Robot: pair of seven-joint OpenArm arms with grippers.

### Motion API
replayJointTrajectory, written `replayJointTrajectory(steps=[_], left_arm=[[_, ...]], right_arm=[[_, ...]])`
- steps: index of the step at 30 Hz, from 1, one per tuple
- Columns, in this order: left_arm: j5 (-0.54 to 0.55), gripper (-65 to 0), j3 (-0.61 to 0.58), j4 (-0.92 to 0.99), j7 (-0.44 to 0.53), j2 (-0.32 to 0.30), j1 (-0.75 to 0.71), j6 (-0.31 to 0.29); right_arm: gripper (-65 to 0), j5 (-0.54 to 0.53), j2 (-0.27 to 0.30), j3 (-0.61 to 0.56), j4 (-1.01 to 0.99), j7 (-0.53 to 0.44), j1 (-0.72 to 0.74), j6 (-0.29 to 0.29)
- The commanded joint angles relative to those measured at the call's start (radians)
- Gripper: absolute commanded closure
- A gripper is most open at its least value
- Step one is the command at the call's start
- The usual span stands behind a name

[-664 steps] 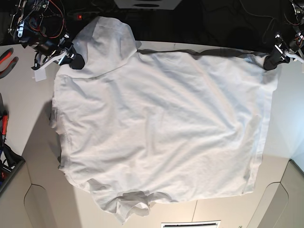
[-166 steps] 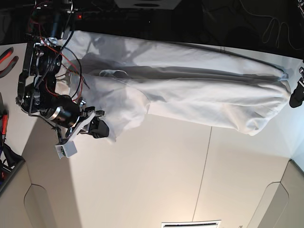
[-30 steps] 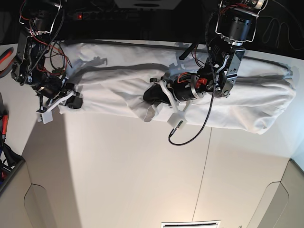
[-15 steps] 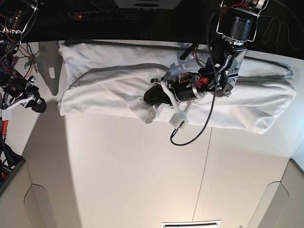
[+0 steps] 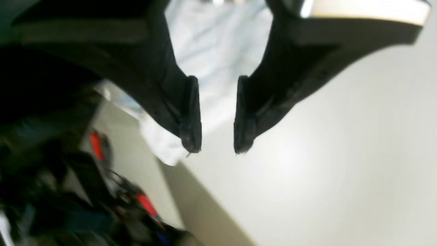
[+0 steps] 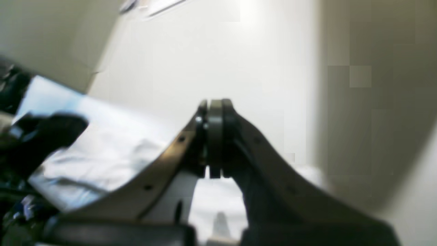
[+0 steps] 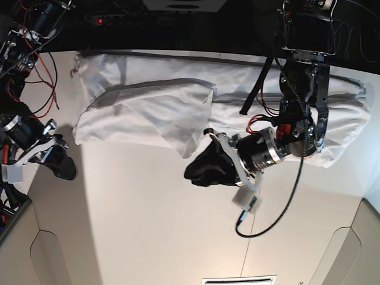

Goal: Layout the t-shirt on the table in an organized manner, then fold the t-shirt properly
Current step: 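Grasp both ends of the white strip with the left and right grippers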

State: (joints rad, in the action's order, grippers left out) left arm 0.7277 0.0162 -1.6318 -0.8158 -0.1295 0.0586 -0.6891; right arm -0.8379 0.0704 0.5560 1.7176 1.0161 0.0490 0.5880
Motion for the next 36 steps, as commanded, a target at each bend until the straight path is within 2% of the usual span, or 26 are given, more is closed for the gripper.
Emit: replayJointTrajectory(steps=[1,2,4,8,12,15,18,22,26,32,35,36], left_arm=[[-0.005,-18.1,0.029,-0.015,0.027,-0.016,0.017,0.022],[-0.038,-13.6,0.056,-0.011,0.043,-0.032,0.017,0.048],[-0.112,0.0,0.105,0.014,0.100,-0.070,0.020,0.083],[-0.158,0.0,0.177,0.129,0.199,-0.146,0.035,0.148],[-0.172,0.0,0.193,0.342,0.201,-0.193,0.085,0.155],[-0.171,0.0,0.193,0.548,0.247,-0.221,0.137,0.155],[-0.171,0.0,0.193,0.706,0.294,-0.248,0.175,0.154],[-0.171,0.0,0.193,0.764,0.330,-0.284,0.180,0.154],[-0.172,0.0,0.194,0.763,0.351,-0.321,0.179,0.154],[-0.179,0.0,0.194,0.763,0.432,-0.359,0.180,0.154],[-0.262,0.0,0.194,0.763,0.483,-0.364,0.180,0.156],[-0.277,0.0,0.194,0.763,0.489,-0.364,0.180,0.175]], right_arm=[[0.0,-0.027,-0.016,-0.032,0.019,-0.009,0.001,0.011],[0.0,-0.026,-0.037,-0.072,0.018,-0.009,-0.009,0.011],[0.0,-0.026,-0.075,-0.163,0.017,-0.010,-0.029,0.011],[0.0,0.035,-0.127,-0.362,0.003,-0.012,-0.050,0.011],[0.0,0.152,-0.134,-0.521,-0.051,-0.057,-0.068,0.005],[0.0,0.218,-0.134,-0.571,-0.131,-0.092,-0.085,0.002],[0.0,0.272,-0.132,-0.566,-0.238,-0.124,-0.094,-0.004],[0.0,0.323,-0.112,-0.513,-0.390,-0.188,-0.094,-0.016],[0.0,0.322,-0.077,-0.419,-0.490,-0.216,-0.093,-0.016],[0.0,0.256,-0.033,-0.304,-0.502,-0.209,-0.090,-0.016],[0.0,0.247,-0.021,-0.282,-0.502,-0.204,-0.089,-0.016],[0.0,0.247,-0.018,-0.282,-0.502,-0.204,-0.089,-0.016]])
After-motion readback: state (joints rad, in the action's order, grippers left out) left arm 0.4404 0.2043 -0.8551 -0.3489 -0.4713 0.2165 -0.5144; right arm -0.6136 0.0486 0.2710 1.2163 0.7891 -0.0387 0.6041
